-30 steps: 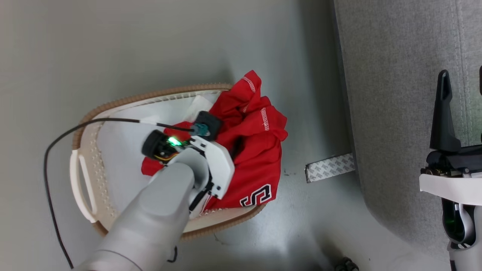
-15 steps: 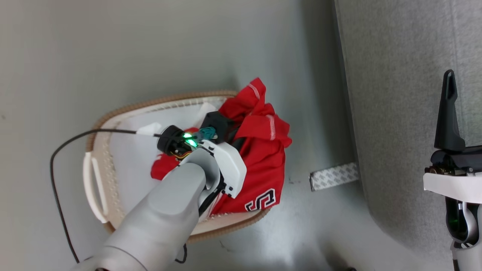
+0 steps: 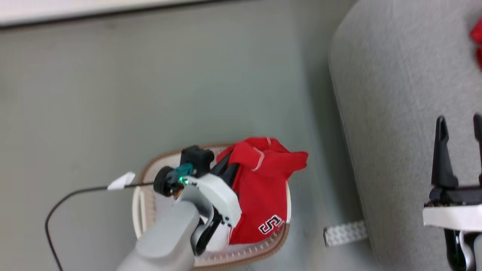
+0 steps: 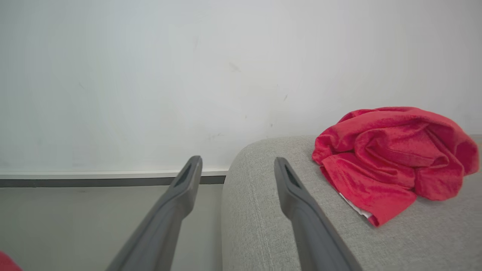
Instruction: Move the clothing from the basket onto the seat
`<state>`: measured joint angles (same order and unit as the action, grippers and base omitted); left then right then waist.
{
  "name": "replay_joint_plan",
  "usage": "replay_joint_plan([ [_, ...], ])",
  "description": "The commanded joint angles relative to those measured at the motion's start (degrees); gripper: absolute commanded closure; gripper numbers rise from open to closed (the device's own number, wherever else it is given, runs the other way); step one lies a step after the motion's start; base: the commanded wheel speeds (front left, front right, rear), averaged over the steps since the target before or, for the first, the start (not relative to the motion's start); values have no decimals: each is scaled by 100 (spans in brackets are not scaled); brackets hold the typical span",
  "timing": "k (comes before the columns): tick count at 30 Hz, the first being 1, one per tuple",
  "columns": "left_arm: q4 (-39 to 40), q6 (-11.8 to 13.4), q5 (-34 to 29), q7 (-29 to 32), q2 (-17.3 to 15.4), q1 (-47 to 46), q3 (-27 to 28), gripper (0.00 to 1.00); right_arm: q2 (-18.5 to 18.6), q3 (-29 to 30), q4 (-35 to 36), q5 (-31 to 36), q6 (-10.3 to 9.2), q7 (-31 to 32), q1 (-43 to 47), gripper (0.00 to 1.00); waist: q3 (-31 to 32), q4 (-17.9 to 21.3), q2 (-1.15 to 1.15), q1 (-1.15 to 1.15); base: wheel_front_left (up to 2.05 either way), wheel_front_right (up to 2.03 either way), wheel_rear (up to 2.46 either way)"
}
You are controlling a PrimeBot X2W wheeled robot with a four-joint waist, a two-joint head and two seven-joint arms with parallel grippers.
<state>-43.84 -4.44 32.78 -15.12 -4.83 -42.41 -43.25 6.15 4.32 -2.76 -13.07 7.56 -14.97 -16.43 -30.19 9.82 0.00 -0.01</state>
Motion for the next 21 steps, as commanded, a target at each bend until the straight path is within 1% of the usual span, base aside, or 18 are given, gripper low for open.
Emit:
replay_joint_plan([
  [1,237,36,-53,-2,-63,253,124,100,59,44,-73,65,-15,-18,209,0,886,-266,0,1,0,0,0],
  [8,1123,259,7,-2,-364,877,454,100,29,70,-276,120,-15,-18,751,0,1915,-463,0,1,0,0,0],
  [11,1495,402,69,66,-524,1016,555,100,-5,39,-358,148,-15,-18,966,0,2283,-534,0,1,0,0,0],
  [18,2443,778,145,403,-926,1244,755,100,-114,-108,-496,190,-15,-18,1371,0,2989,-607,0,1,0,0,0],
  [21,2800,910,165,565,-1065,1248,822,100,-141,-138,-501,196,-15,-18,1480,0,3148,-620,0,1,0,0,0],
])
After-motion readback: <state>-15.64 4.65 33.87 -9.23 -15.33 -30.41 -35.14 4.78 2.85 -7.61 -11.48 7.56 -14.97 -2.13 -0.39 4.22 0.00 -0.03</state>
